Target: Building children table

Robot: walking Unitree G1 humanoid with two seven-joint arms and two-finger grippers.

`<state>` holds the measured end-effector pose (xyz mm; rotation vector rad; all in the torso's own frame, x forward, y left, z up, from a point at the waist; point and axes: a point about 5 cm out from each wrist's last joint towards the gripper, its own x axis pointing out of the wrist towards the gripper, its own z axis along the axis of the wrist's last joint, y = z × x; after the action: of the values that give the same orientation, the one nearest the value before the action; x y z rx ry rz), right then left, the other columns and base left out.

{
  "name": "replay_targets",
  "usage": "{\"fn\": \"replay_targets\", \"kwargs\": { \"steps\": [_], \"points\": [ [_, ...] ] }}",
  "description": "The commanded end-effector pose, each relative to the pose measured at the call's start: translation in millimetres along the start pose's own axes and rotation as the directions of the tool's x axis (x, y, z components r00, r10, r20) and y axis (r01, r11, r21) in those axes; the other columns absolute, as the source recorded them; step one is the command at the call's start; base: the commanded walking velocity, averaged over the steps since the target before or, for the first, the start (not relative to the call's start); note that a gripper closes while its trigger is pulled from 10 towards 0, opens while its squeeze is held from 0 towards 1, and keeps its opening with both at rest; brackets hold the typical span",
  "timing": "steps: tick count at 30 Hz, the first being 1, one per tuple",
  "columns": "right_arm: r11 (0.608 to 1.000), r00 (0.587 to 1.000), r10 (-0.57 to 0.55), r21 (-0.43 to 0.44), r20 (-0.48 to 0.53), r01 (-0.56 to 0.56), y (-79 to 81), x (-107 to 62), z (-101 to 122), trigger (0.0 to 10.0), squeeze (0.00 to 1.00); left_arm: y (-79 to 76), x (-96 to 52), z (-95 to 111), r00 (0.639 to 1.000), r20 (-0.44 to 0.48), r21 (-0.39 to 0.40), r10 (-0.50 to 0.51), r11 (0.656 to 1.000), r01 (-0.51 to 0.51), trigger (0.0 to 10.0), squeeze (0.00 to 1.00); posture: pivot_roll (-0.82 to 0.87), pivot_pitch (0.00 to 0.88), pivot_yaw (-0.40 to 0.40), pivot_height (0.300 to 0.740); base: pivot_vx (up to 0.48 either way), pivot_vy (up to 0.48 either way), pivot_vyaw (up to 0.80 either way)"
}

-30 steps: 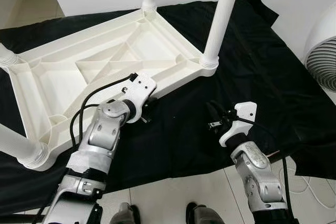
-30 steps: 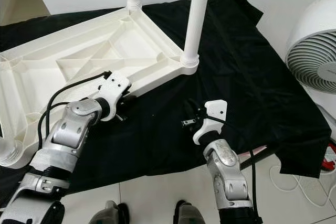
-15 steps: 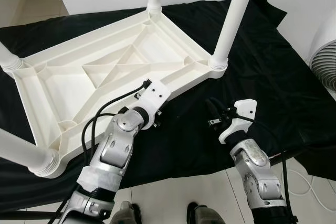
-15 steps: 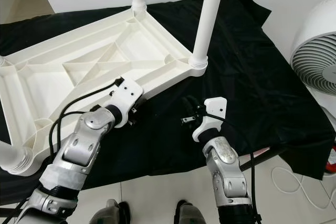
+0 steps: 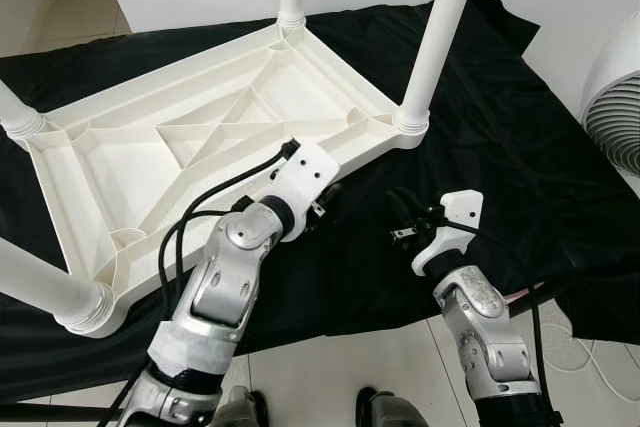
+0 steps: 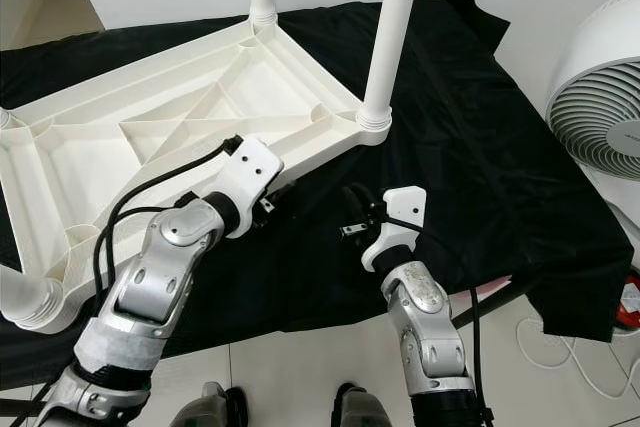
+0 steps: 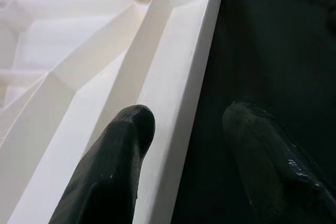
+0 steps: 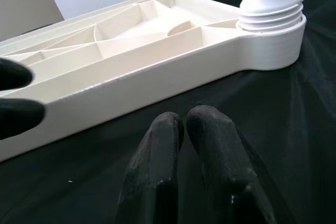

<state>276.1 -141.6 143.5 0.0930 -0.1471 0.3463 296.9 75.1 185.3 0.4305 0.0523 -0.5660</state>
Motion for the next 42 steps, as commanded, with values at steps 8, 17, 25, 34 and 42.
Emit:
{"fn": "replay_targets", "kwargs": {
  "steps": [8, 17, 25, 34, 42],
  "points": [
    [1.0, 1.0, 0.015, 0.014, -0.009, -0.015, 4.5, 3.0, -5, 10.0, 0.0, 20.2, -26.2, -26, 0.986, -0.105, 0.039, 0.127, 0.992, -0.124, 10.0, 0.0, -0.06, 0.142, 0.072, 0.74, 0.0, 0.0, 0.0],
    [0.999, 0.999, 0.041, 0.024, 0.001, -0.041, 6.7, 10.2, -5, 10.0, 0.0, 23.7, -67.6, -8, 0.961, 0.112, -0.088, 0.255, 0.965, -0.246, 10.0, 0.0, 0.0, 0.125, 0.041, 0.74, 0.0, 0.0, 0.0],
    [0.994, 0.995, 0.103, 0.04, 0.005, -0.103, 16.9, 21.4, -7, 10.0, 0.0, 21.7, -107.7, -1, 0.869, 0.284, -0.164, 0.406, 0.913, -0.373, 10.0, 0.0, 0.06, 0.101, 0.02, 0.74, 0.0, 0.0, 0.0],
    [0.987, 0.989, 0.15, 0.051, -0.003, -0.15, 23.7, 29.4, -11, 10.0, 0.0, 11.1, -139.7, -17, 0.807, 0.273, -0.197, 0.524, 0.851, -0.486, 10.0, 0.0, 0.12, 0.098, 0.002, 0.74, 0.0, 0.0, 0.0],
    [0.98, 0.983, 0.185, 0.074, -0.017, -0.183, 32.5, 30.8, -19, 10.0, 0.0, 16.5, -199.6, -84, 0.713, 0.058, -0.182, 0.698, 0.71, -0.68, 10.0, 0.0, 0.17, 0.118, 0.0, 0.74, 0.0, 0.0, 0.0]
  ]
}}
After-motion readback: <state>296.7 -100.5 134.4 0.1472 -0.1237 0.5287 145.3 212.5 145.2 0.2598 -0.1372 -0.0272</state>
